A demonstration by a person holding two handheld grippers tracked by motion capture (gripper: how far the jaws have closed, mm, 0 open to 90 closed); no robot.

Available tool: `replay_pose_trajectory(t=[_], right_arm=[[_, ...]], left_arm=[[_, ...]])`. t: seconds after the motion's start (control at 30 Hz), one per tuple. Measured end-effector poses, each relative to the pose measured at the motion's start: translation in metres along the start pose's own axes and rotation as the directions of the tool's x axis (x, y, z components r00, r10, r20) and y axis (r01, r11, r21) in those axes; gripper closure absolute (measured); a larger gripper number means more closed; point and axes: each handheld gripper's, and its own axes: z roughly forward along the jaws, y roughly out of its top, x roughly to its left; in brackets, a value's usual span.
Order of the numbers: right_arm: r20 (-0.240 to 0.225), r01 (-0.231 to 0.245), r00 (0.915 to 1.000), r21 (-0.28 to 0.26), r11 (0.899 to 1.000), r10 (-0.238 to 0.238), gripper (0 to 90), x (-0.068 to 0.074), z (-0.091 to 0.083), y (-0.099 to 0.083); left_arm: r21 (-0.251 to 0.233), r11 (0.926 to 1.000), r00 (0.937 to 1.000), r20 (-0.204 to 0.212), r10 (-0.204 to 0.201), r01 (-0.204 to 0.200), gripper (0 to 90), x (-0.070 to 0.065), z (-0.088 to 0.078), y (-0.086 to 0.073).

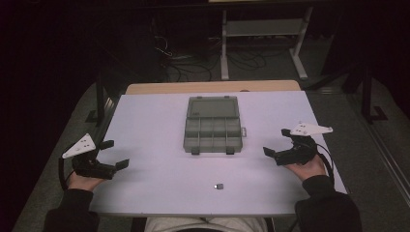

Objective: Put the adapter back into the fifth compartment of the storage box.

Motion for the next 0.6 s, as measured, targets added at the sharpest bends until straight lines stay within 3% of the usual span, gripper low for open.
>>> replay_pose_trajectory(t=[0.6], right_arm=[[0.006,-0.008,0.9999,-0.008,1.0,0.008,0.0,-0.0034,-0.0036,-0.0019]], left_arm=[[-0.002,1.0,0.9998,-0.019,0.007,-0.007,0.0,-0.001,-0.0026,0.001]])
